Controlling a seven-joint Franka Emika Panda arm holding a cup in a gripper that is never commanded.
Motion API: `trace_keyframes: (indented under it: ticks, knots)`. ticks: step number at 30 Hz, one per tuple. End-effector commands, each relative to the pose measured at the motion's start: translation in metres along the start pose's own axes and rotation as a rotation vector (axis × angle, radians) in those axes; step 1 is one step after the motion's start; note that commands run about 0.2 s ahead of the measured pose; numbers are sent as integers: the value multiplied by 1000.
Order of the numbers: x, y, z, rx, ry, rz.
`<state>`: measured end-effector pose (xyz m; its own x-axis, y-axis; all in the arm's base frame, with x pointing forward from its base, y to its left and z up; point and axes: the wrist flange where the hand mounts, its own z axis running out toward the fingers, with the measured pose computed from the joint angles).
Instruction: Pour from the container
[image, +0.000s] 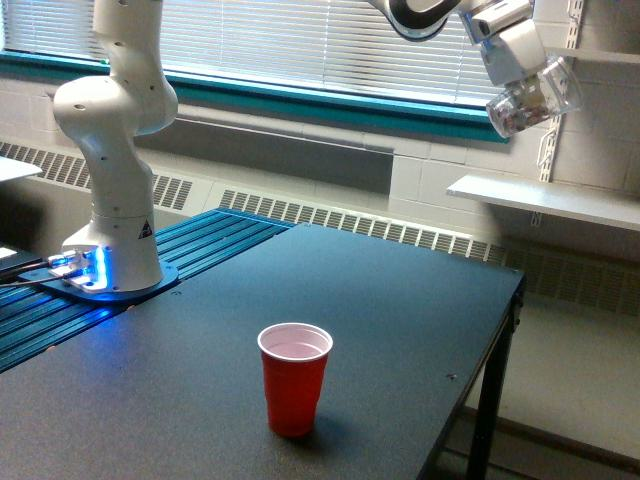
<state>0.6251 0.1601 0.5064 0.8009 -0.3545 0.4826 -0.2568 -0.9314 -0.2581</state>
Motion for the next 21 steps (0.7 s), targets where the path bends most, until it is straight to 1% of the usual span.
trace_keyframes:
  ticks: [1,3,7,9,11,12,14,18,20,21]
  knots:
    - [-33,-46,-10,53,-27,-82]
    - [-37,-44,-9,51,-39,-93]
    - [-50,-35,-1,2,-68,-123]
    - [-52,-29,1,-13,-74,-116]
    - [-55,-20,3,-30,-90,-115]
    - [-56,-13,5,-48,-101,-103]
    - [-52,-2,4,-51,-112,-69]
    - [-42,34,3,-82,-127,19]
    - [-40,57,5,-125,-133,59]
    - [-39,64,6,-135,-136,73]
